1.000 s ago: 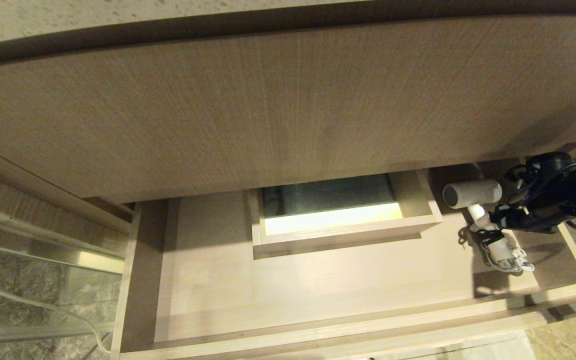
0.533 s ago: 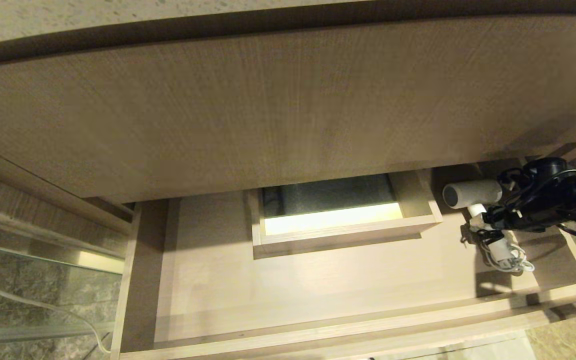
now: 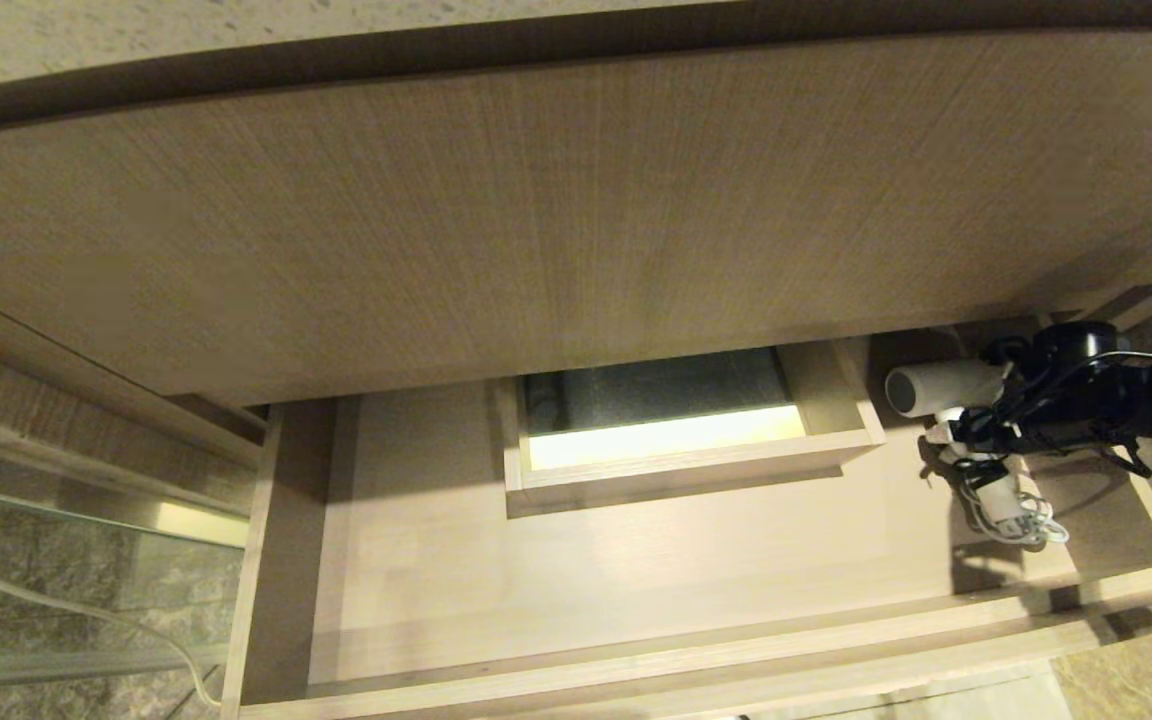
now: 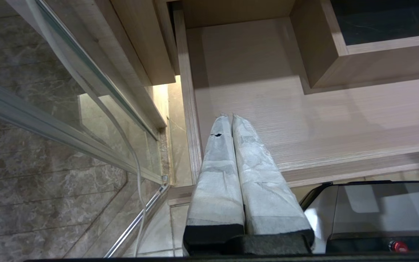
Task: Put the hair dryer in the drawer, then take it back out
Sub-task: Take the hairdryer out
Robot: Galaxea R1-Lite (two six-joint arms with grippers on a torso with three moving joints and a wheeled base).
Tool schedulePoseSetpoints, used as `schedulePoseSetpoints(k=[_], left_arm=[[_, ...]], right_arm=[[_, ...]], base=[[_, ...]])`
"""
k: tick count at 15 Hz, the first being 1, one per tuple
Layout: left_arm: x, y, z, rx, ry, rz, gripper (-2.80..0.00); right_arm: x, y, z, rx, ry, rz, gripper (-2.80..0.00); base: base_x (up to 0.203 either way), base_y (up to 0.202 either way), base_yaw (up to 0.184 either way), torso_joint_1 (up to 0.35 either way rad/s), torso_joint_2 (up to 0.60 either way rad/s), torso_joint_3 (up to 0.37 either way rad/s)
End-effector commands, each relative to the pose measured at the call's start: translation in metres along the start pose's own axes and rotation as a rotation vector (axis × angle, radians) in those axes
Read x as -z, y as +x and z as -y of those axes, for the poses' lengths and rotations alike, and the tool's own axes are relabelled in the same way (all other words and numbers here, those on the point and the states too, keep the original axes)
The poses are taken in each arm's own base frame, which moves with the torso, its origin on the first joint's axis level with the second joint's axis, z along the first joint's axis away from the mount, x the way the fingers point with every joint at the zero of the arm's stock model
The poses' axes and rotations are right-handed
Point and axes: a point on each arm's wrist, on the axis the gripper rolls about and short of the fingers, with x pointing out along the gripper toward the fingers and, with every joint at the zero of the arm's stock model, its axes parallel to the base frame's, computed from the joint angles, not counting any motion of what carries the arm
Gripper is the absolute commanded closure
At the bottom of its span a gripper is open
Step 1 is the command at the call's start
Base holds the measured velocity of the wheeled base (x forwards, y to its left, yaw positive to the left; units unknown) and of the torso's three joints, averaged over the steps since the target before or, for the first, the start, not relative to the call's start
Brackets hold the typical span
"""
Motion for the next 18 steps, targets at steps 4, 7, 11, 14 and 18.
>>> schedulePoseSetpoints(k=[4,7,11,14,18], left_arm=[[0.0,0.0,0.0,0.0,0.0,0.001,0.0],[0.0,0.0,0.0,0.0,0.0,0.003,0.0],[0.0,0.0,0.0,0.0,0.0,0.002,0.0],[0.0,0.0,0.0,0.0,0.0,0.001,0.0],[0.0,0.0,0.0,0.0,0.0,0.003,0.0]], right_arm=[[0.003,0.007,0.0,-0.004,-0.005,0.001,0.0],[-0.002,-0.001,-0.001,-0.001,-0.025,0.019,0.0],[-0.007,-0.025,-0.002,0.003,-0.03,0.039,0.0],[-0.01,-0.052,-0.005,0.008,-0.035,0.06,0.0],[-0.01,-0.08,-0.009,0.01,-0.047,0.076,0.0]], base=[[0.0,0.0,0.0,0.0,0.0,0.0],[0.0,0.0,0.0,0.0,0.0,0.0],[0.0,0.0,0.0,0.0,0.0,0.0],[0.0,0.0,0.0,0.0,0.0,0.0],[0.0,0.0,0.0,0.0,0.0,0.0]])
